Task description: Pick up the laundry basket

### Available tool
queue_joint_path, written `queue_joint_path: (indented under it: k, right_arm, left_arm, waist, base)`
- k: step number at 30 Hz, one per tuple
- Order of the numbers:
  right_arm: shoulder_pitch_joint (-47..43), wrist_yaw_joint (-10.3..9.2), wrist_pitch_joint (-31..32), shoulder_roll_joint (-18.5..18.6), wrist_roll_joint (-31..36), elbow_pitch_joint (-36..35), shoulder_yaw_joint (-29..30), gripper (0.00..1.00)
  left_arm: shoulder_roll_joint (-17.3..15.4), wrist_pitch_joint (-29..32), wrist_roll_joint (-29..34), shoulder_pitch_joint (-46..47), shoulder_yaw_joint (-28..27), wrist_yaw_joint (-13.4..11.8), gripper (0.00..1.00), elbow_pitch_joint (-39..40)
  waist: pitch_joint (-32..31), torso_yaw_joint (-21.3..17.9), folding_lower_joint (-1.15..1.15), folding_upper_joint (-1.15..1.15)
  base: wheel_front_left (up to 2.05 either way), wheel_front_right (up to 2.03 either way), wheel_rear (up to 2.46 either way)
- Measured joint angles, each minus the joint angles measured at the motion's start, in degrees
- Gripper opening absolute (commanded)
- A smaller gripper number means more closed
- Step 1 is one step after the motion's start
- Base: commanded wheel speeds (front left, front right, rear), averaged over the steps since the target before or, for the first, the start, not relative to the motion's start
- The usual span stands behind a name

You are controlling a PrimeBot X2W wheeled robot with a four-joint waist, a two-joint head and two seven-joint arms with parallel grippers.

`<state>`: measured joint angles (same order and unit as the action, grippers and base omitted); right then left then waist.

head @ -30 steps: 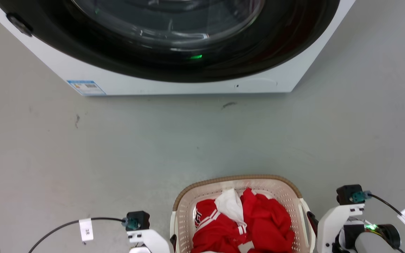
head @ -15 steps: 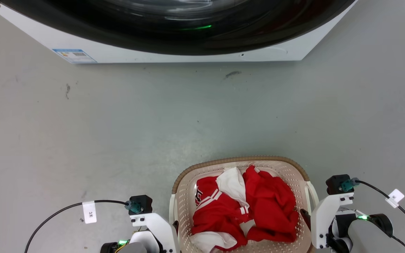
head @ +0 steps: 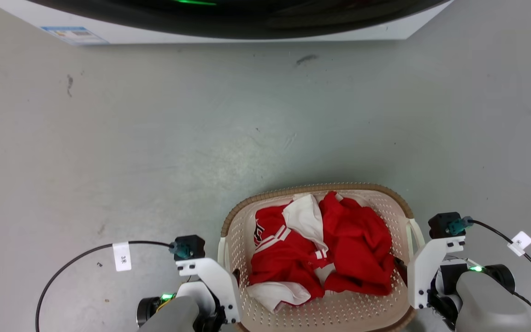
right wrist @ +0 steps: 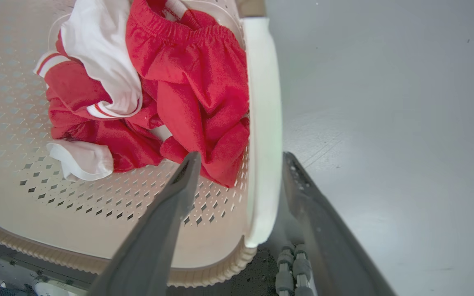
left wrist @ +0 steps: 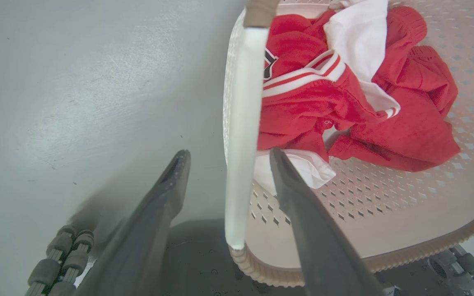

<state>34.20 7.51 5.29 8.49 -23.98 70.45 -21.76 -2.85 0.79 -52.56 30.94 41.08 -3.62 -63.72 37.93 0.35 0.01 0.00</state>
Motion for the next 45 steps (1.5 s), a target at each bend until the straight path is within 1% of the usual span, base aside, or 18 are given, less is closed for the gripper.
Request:
queue_joint_path:
  k: [8, 9, 11, 12, 13, 23, 33, 38, 45]
  right_arm:
    - [1.99, 0.00, -1.00, -0.23, -1.70, 1.09, -1.88, 1.00]
    - [2.18, 0.00, -1.04, -0.25, -1.97, 1.23, -1.99, 0.98]
    - [2.29, 0.00, -1.07, -0.34, -2.52, 1.45, -2.22, 0.32]
    - [2.30, 0.00, -1.08, -0.43, -2.99, 1.55, -2.25, 0.09]
    - [2.32, -0.01, -1.09, -0.54, -3.52, 1.60, -2.36, 0.00]
    - [2.84, -0.01, -1.21, -0.47, -6.90, 1.91, -4.83, 0.00]
    - [2.65, -0.02, 0.14, -0.41, -10.25, 1.76, -6.89, 0.00]
    - [1.92, -0.12, 4.02, -0.24, -13.15, 0.90, -8.70, 0.00]
    - [0.83, -0.13, 10.14, 0.29, -16.78, -0.60, -11.26, 0.00]
  left_arm:
    - [0.00, -0.97, -2.87, 2.30, 2.82, -0.51, 1.00, -0.01]
    - [0.00, -0.97, -3.26, 2.42, 3.13, -0.54, 0.93, -0.07]
    - [-0.01, -0.98, -3.94, 2.85, 3.68, -0.66, 0.00, -0.15]
    - [-0.01, -0.98, -4.33, 3.13, 3.96, -0.64, 0.00, -0.16]
    - [0.00, -0.98, -4.70, 3.36, 4.28, -0.59, 0.00, -0.16]
    - [-0.23, -2.53, -7.97, 4.07, 6.94, -0.34, 0.00, -0.89]
    - [-0.44, -1.87, -10.01, 4.82, 9.76, 0.11, 0.00, -1.82]
    - [-0.64, 1.78, -10.92, 5.80, 11.89, 1.15, 0.00, -3.39]
    - [-0.66, 7.75, -12.52, 6.30, 13.10, 2.97, 0.00, -6.00]
  waist:
    - [3.33, 0.07, 0.00, 0.00]
    - [3.63, 0.06, 0.00, 0.00]
    - [4.19, 0.02, 0.00, 0.00]
    - [4.45, -0.01, 0.00, 0.00]
    - [4.70, -0.05, 0.00, 0.00]
    - [5.15, -0.40, -0.01, 0.00]
    - [1.61, -0.28, -0.01, 0.00]
    - [-3.28, -0.29, 0.00, 0.00]
    - [-9.91, -0.47, -0.01, 0.00]
  base:
    - [0.00, 0.00, 0.00]
    - [0.00, 0.00, 0.00]
    - [0.00, 0.00, 0.00]
    - [0.00, 0.00, 0.00]
    - [0.00, 0.00, 0.00]
    - [0.00, 0.00, 0.00]
    - [0.00, 0.00, 0.00]
    - [0.00, 0.00, 0.00]
    - [0.00, 0.00, 0.00]
